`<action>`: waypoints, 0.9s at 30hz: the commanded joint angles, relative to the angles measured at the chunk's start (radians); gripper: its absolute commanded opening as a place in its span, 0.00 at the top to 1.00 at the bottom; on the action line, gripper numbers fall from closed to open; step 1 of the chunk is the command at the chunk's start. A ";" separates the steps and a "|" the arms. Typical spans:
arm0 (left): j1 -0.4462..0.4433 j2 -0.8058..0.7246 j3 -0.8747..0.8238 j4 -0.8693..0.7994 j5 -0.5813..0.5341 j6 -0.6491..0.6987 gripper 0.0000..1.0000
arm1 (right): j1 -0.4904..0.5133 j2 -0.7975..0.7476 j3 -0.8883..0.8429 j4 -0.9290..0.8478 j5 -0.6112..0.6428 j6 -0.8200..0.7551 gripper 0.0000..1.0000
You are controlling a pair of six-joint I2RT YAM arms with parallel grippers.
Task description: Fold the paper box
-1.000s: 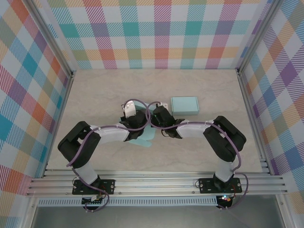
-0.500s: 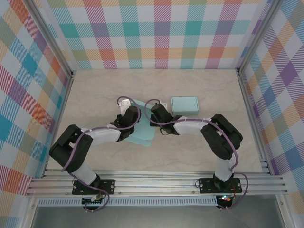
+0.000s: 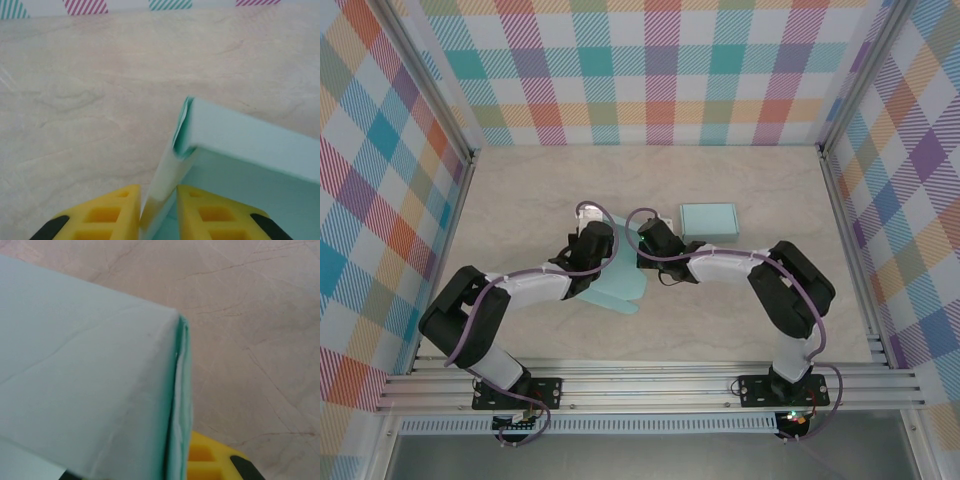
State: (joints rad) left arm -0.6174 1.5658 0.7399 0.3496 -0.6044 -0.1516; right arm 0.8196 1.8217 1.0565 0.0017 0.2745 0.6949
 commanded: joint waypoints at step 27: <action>0.059 -0.041 -0.085 0.040 -0.013 0.031 0.87 | 0.020 -0.115 -0.039 -0.072 -0.081 -0.025 1.00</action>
State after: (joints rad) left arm -0.5755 1.5227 0.6502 0.4187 -0.4850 -0.0605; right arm 0.8284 1.7592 1.0359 -0.0643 0.2329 0.6724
